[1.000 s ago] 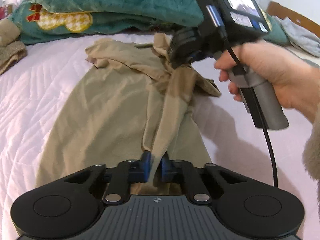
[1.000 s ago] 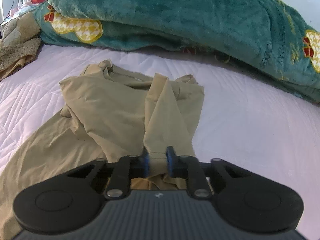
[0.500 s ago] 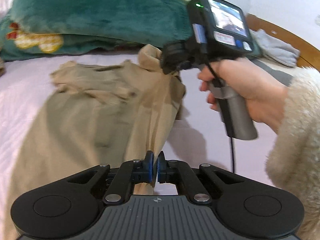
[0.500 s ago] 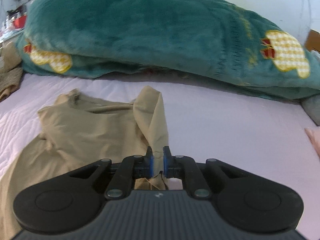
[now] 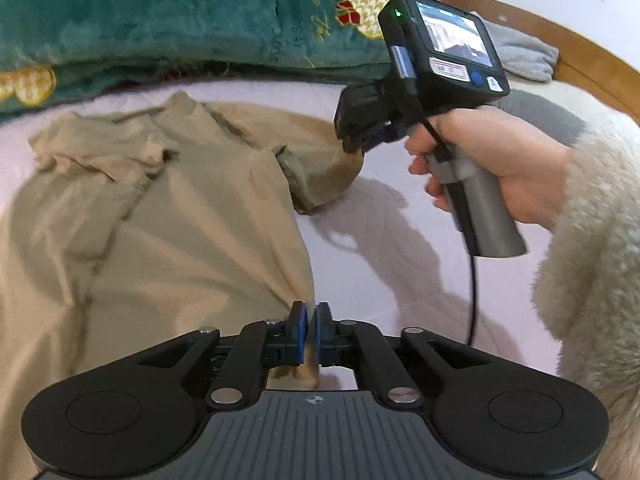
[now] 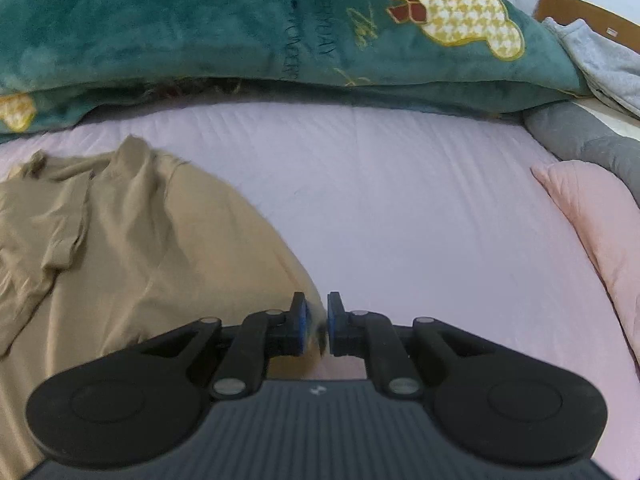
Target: Fold clothes
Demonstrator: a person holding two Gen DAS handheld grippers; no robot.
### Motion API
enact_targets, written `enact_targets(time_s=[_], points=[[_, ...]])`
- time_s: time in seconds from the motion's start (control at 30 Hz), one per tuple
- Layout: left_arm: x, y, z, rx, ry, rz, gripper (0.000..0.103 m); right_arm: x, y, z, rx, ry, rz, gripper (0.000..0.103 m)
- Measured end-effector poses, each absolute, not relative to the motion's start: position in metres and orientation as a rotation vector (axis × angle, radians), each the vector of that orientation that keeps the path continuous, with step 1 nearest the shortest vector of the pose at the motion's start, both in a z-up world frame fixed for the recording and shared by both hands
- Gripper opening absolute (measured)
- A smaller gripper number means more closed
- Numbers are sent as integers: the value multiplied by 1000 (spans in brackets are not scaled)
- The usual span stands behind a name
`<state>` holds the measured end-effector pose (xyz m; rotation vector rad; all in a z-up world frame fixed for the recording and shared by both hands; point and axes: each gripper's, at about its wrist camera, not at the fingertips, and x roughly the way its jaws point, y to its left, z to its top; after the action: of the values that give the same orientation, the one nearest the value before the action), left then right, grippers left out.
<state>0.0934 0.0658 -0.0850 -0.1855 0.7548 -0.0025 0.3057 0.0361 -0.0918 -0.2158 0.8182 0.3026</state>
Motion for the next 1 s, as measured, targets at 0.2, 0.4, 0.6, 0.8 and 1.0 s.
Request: enact_targets(time_s=[0.2,0.4,0.6,0.8,1.0], points=[[35,75,-51,-75,718,52,19,222,37,-67,-174,839,435,24],[-41,110,-34,-139,724,140,22,115,43,-44,-130,863,567,38],[-119,150,-21,-178,722,239,22,9,50,-23,-85,883,688,40],[-196,188,-11,-218,708,342,22,-80,63,-34,-56,888,680,41],[-225,220,-13,-260,702,408,22,-117,103,-59,-166,789,616,41]])
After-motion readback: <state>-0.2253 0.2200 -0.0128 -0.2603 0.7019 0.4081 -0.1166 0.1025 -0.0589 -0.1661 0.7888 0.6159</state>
